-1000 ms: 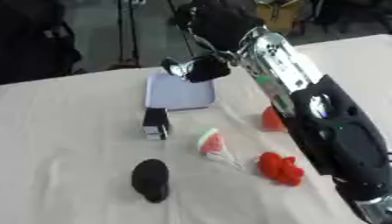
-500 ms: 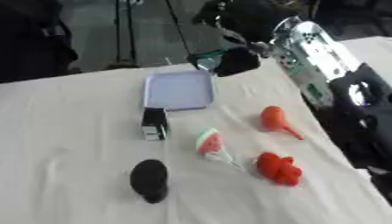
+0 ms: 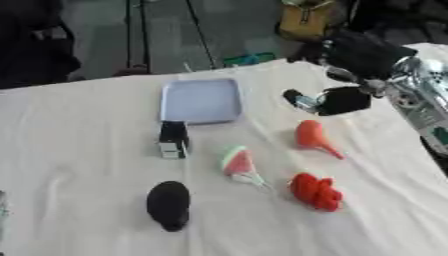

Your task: Pick up objects on the table and place them in the box.

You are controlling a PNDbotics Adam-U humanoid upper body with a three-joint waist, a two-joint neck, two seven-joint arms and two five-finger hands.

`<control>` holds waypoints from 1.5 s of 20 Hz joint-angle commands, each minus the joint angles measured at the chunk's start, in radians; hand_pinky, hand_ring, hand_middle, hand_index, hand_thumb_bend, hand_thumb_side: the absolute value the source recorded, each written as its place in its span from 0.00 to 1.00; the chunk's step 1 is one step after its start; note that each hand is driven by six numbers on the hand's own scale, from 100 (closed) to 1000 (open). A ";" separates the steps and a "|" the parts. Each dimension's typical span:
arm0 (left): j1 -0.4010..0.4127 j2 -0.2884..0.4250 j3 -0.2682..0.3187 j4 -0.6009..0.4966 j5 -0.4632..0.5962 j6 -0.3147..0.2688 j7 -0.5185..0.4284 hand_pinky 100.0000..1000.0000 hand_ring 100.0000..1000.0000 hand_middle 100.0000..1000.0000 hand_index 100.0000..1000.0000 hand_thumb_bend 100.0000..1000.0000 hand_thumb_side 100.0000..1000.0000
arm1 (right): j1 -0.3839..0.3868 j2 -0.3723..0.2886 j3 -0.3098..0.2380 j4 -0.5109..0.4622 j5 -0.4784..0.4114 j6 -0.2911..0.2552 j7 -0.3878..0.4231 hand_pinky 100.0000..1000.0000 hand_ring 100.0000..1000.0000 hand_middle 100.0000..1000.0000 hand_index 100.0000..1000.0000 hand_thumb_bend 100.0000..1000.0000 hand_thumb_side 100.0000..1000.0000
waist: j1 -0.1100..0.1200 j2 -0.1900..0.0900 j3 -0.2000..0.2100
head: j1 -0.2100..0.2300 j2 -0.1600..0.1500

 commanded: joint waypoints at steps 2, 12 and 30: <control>-0.009 0.034 0.005 -0.014 -0.007 0.004 -0.005 0.63 0.60 0.68 0.66 0.00 0.93 | 0.019 -0.073 -0.007 -0.042 -0.040 0.012 -0.041 0.87 0.85 0.82 0.93 0.22 1.00 | -0.009 -0.018 -0.004 | 0.008 0.006; -0.008 0.044 -0.001 -0.014 -0.013 0.010 -0.011 0.63 0.60 0.68 0.66 0.00 0.93 | 0.133 -0.091 0.014 -0.065 -0.098 0.036 -0.149 0.86 0.82 0.80 0.92 0.27 1.00 | -0.030 -0.028 -0.043 | 0.032 0.039; -0.012 0.057 0.002 -0.014 -0.020 0.025 -0.004 0.63 0.60 0.69 0.66 0.00 0.93 | 0.395 -0.080 -0.037 -0.112 -0.065 0.129 -0.209 0.87 0.82 0.78 0.90 0.29 1.00 | -0.063 -0.019 -0.062 | 0.046 0.032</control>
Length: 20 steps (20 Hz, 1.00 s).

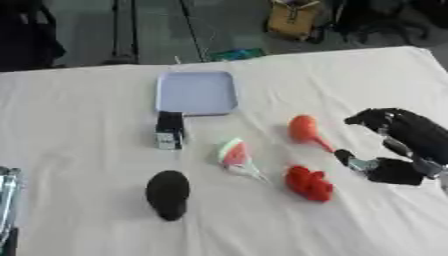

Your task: Pick up objects on the table and place them in the box.

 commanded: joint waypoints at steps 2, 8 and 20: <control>-0.012 0.022 0.005 -0.014 -0.003 0.004 0.001 0.63 0.60 0.69 0.66 0.00 0.93 | 0.015 -0.013 -0.027 -0.035 0.014 0.009 0.001 0.87 0.83 0.78 0.90 0.27 1.00 | -0.002 -0.010 0.000 | 0.002 -0.006; -0.016 0.026 0.004 -0.014 -0.002 0.006 0.001 0.63 0.60 0.69 0.66 0.00 0.93 | 0.046 0.021 -0.044 -0.056 0.066 0.023 -0.006 0.87 0.83 0.79 0.90 0.29 1.00 | -0.006 -0.008 0.001 | -0.001 -0.005; -0.021 0.033 -0.002 -0.014 0.000 0.015 -0.009 0.64 0.61 0.69 0.66 0.00 0.93 | 0.090 0.105 -0.064 -0.094 0.118 0.006 -0.055 0.87 0.81 0.77 0.90 0.27 1.00 | -0.015 -0.011 0.012 | -0.017 -0.002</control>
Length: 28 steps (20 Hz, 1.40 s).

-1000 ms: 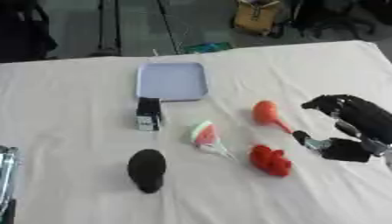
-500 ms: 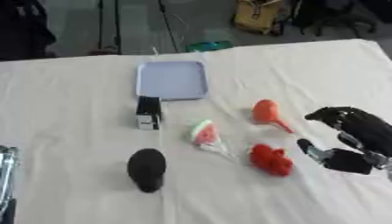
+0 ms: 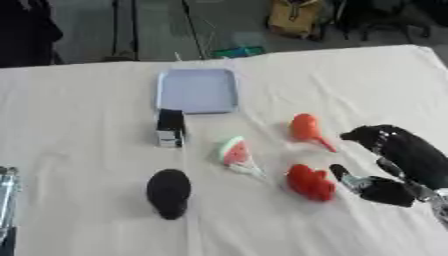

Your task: Pick up objects on the table and place them in the box.

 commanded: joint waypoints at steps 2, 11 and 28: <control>-0.013 0.031 -0.002 -0.014 -0.003 0.006 -0.004 0.64 0.61 0.69 0.66 0.00 0.93 | -0.003 0.006 -0.021 -0.022 -0.041 0.009 0.001 0.87 0.81 0.77 0.90 0.28 1.00 | -0.006 -0.020 -0.002 | -0.005 -0.002; -0.021 0.042 -0.002 -0.014 0.000 0.010 -0.003 0.64 0.61 0.69 0.66 0.00 0.93 | 0.033 0.031 -0.027 -0.038 -0.056 -0.025 0.047 0.88 0.83 0.79 0.93 0.37 1.00 | -0.014 -0.014 0.001 | -0.009 -0.002; -0.017 0.040 -0.003 -0.014 -0.001 0.016 -0.003 0.64 0.61 0.70 0.66 0.00 0.93 | 0.031 0.100 -0.020 -0.045 0.054 -0.099 0.076 0.90 0.87 0.82 0.95 0.32 1.00 | -0.022 -0.007 0.006 | -0.006 -0.004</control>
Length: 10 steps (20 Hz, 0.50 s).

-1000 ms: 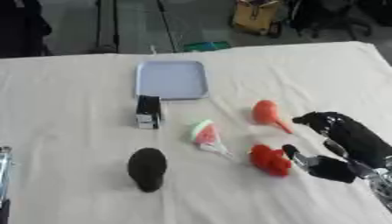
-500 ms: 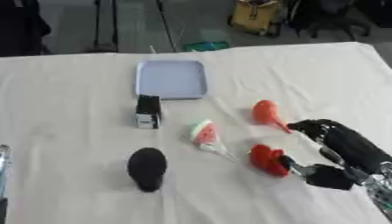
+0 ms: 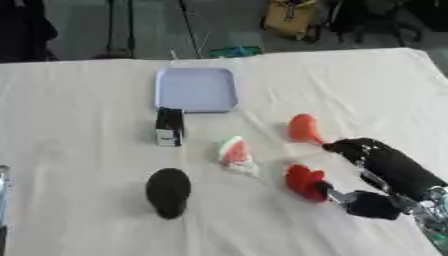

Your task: Pick up objects on the table and place them in the box.

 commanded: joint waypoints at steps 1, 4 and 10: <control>-0.009 0.015 -0.004 -0.014 0.000 0.002 -0.001 0.64 0.61 0.70 0.66 0.00 0.93 | -0.012 0.000 -0.003 -0.023 0.033 -0.016 0.003 0.90 0.87 0.82 0.95 0.32 1.00 | 0.001 -0.013 0.001 | -0.001 -0.005; -0.010 0.011 -0.005 -0.014 0.002 0.001 -0.003 0.64 0.61 0.70 0.66 0.00 0.93 | -0.020 0.022 0.000 -0.016 0.071 -0.030 0.007 0.90 0.88 0.82 0.94 0.32 1.00 | 0.002 -0.013 0.005 | -0.001 -0.009; -0.012 0.003 -0.008 -0.014 0.007 0.000 -0.008 0.64 0.61 0.70 0.66 0.00 0.93 | -0.040 0.064 0.013 0.015 0.130 -0.061 0.014 0.90 0.87 0.82 0.94 0.34 0.98 | 0.004 -0.010 0.017 | -0.005 -0.017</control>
